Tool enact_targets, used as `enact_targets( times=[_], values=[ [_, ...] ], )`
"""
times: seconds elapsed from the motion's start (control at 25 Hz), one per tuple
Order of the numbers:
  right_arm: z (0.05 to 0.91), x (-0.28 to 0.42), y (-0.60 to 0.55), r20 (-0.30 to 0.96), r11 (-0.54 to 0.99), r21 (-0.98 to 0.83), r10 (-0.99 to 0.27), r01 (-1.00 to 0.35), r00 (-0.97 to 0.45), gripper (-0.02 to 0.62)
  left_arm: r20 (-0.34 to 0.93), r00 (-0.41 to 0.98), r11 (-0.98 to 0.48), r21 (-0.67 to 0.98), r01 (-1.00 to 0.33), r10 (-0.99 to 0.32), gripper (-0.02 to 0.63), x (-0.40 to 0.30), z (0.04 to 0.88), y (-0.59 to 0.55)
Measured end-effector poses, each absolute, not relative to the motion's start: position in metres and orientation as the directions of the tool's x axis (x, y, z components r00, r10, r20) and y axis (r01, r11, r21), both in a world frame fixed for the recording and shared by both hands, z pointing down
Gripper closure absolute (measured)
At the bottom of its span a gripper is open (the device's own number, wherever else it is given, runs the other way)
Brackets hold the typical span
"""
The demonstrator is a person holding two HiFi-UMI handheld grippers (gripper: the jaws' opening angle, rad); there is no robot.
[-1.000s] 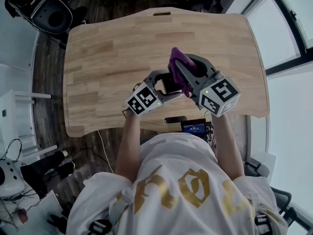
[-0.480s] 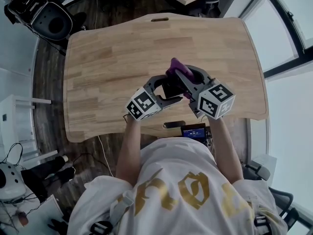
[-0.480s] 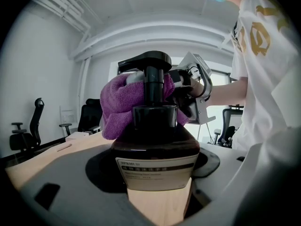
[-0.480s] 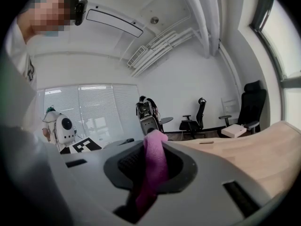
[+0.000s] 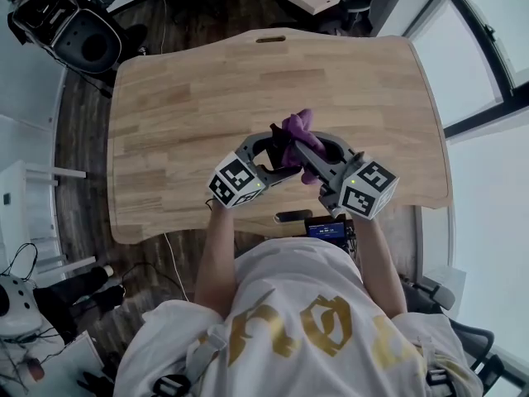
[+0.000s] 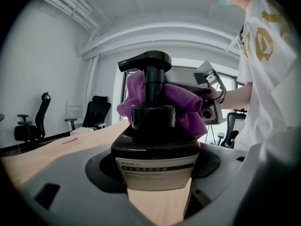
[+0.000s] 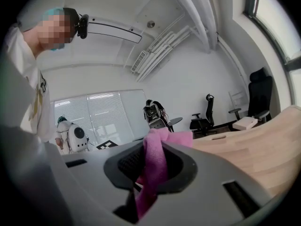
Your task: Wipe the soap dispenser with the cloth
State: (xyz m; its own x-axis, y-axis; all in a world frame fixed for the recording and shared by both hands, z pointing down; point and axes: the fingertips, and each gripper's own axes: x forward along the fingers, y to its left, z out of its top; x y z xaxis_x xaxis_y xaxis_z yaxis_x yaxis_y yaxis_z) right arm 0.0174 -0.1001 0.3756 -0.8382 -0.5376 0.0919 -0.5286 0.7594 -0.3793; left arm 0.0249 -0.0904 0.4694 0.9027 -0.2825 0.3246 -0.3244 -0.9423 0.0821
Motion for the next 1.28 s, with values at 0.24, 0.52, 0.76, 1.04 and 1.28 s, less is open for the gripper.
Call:
enact_targets(
  times=[0.24, 0.52, 0.76, 1.04, 1.28],
  values=[
    [0.370, 0.007, -0.088, 0.087, 0.793, -0.349, -0.503, -0.499, -0.860, 0.545, 0.326, 0.896, -0.934, 0.084, -0.346, -0.302, 0.250, 0.018, 0.468, -0.092],
    [0.378, -0.020, -0.053, 0.143, 0.889, -0.292, -0.324, -0.353, -0.935, 0.545, 0.349, 0.878, -0.923, 0.082, -0.376, -0.326, 0.250, 0.016, 0.470, -0.098],
    [0.390, -0.033, -0.047, 0.210, 0.894, -0.266, -0.311, -0.360, -0.927, 0.545, 0.363, 0.882, -0.933, 0.079, -0.351, -0.301, 0.250, 0.025, 0.472, -0.093],
    [0.390, -0.027, -0.045, 0.226, 0.904, -0.239, -0.302, -0.353, -0.926, 0.545, 0.329, 0.894, -0.929, 0.103, -0.355, -0.305, 0.250, 0.022, 0.468, -0.092],
    [0.386, -0.004, -0.054, 0.187, 0.890, -0.278, -0.318, -0.361, -0.929, 0.545, 0.295, 0.913, -0.935, 0.126, -0.331, -0.283, 0.250, 0.023, 0.459, -0.089]
  ],
)
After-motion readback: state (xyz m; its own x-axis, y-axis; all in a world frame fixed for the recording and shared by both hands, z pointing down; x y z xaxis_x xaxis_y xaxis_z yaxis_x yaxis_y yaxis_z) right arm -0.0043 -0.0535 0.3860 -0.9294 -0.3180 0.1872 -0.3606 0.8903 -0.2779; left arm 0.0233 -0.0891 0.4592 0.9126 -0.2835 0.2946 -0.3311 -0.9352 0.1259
